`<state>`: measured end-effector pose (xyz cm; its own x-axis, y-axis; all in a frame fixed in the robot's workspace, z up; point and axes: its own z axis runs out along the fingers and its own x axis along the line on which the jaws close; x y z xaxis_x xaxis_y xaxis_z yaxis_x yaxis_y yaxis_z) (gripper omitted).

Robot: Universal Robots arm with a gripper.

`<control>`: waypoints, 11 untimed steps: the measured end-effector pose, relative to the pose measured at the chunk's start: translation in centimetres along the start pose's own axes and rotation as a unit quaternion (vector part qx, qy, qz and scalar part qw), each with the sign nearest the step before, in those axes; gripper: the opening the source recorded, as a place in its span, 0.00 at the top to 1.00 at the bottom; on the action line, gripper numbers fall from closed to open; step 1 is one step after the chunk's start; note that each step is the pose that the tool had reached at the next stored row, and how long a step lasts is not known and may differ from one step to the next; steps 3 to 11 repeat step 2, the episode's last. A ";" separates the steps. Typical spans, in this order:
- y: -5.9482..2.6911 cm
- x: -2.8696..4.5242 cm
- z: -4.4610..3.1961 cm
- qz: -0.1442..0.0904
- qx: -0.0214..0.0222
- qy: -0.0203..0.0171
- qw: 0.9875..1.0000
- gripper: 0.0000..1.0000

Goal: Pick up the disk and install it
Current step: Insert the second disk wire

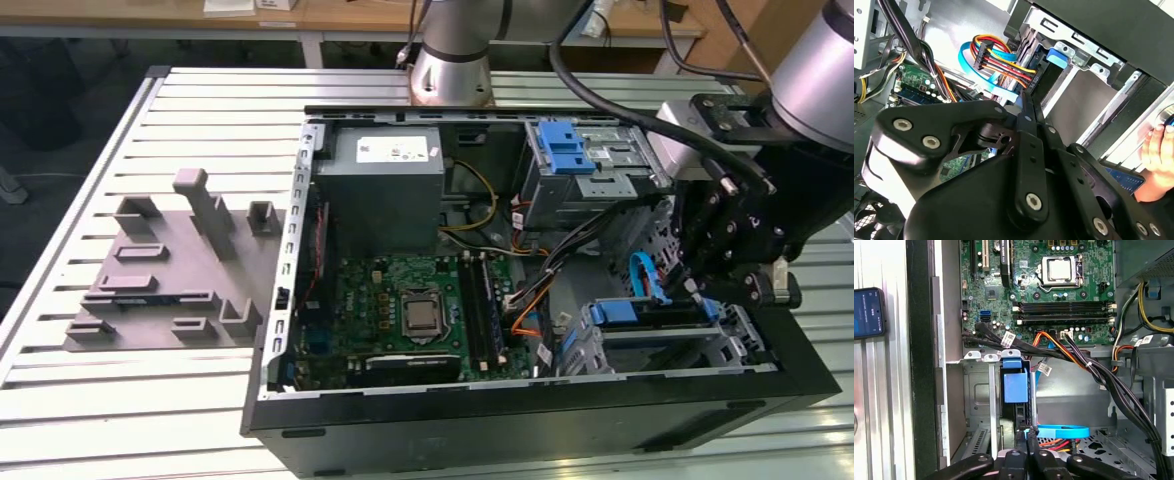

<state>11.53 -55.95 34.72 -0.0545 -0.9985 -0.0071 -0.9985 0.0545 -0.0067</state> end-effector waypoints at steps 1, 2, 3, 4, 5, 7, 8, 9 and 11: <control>0.00 0.00 0.00 0.000 0.000 0.000 1.000 0.85; 0.00 0.00 0.01 0.000 0.000 0.000 1.000 0.85; 0.00 0.00 0.01 0.000 0.000 0.000 1.000 0.85; 0.00 0.00 0.01 0.000 0.000 0.000 1.000 0.85; 0.00 0.00 0.01 0.000 0.000 0.000 1.000 0.85; 0.00 0.00 0.01 0.000 0.000 0.000 1.000 0.85; 0.00 0.00 0.01 0.000 0.000 0.000 1.000 0.85; 0.00 0.00 0.01 0.000 0.000 0.000 1.000 0.85; 0.00 0.00 0.01 0.000 0.000 0.000 1.000 0.85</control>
